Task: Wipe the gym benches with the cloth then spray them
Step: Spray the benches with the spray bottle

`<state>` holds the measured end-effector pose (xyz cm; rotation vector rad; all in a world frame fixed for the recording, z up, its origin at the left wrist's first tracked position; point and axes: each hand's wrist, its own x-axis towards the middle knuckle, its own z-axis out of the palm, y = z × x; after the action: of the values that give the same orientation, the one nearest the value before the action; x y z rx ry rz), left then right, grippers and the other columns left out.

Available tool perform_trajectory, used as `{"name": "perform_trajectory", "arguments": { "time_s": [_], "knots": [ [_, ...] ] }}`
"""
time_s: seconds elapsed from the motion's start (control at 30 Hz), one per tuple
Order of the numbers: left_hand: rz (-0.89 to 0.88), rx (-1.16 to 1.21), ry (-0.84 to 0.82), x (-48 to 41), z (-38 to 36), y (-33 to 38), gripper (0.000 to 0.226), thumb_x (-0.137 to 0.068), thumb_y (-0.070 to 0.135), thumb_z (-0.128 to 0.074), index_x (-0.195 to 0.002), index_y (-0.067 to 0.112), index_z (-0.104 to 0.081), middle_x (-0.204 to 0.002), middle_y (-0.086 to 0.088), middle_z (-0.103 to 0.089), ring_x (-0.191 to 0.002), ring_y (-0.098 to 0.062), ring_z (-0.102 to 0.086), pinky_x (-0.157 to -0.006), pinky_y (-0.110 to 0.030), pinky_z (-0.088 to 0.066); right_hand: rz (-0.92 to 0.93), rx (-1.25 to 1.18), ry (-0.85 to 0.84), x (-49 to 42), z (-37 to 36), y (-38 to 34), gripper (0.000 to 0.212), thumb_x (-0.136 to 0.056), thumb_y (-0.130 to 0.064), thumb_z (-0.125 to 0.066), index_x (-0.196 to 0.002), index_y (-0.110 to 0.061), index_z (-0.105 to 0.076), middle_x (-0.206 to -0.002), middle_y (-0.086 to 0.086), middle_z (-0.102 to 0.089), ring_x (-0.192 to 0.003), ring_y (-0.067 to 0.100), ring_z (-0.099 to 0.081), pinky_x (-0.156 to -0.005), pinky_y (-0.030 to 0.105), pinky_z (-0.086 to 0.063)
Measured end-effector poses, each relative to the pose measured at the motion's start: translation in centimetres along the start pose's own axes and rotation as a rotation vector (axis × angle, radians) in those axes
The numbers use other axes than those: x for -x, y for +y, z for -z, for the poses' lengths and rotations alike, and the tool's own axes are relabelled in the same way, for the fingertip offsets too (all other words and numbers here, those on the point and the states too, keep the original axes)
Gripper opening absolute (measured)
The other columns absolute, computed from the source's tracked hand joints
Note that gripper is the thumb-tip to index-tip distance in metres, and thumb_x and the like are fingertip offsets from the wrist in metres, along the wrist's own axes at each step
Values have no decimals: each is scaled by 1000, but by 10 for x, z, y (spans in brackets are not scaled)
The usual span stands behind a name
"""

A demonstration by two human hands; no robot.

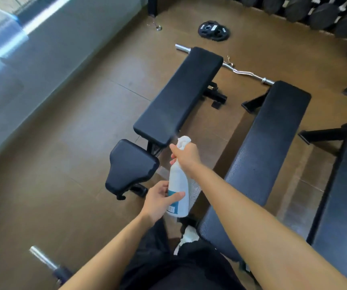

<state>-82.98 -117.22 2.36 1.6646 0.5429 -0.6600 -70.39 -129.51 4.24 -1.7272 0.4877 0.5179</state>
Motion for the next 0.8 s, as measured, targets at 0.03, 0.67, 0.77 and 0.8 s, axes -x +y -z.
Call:
{"name": "perform_trajectory", "arguments": {
  "time_s": [0.03,0.67,0.77,0.8],
  "knots": [
    [1,5,-2,4,8,-4,48,-76,40,-89,-114,23,-66,-109,6,-75,-99,-9,-73,-89,-30,-60,-13,14,3,1,-10,2,27,-98,-27,-66,-85,-4,-60,-72,10,-68,-50,18,-66,-56,26,-54],
    [42,-126,-144,-4,301,-116,56,-67,64,-85,-105,25,-71,-98,4,-73,-89,-16,-70,-69,-30,-56,-370,-112,125,33,-300,9,34,-94,-28,-73,-117,-9,-58,-105,7,-72,-67,15,-75,-55,26,-56],
    [67,-151,-157,-9,333,-126,69,-53,74,-80,-103,27,-71,-97,5,-73,-90,-17,-70,-79,-38,-60,-393,-169,104,35,-329,8,26,-94,-17,-73,-113,-12,-55,-102,7,-68,-70,17,-72,-61,31,-58],
    [73,-161,-169,-10,340,-126,72,-51,75,-79,-104,27,-71,-98,5,-73,-90,-16,-70,-79,-37,-60,-398,-155,117,35,-336,8,23,-95,-15,-71,-110,-12,-55,-97,6,-68,-68,15,-71,-60,30,-58]
  ]
}}
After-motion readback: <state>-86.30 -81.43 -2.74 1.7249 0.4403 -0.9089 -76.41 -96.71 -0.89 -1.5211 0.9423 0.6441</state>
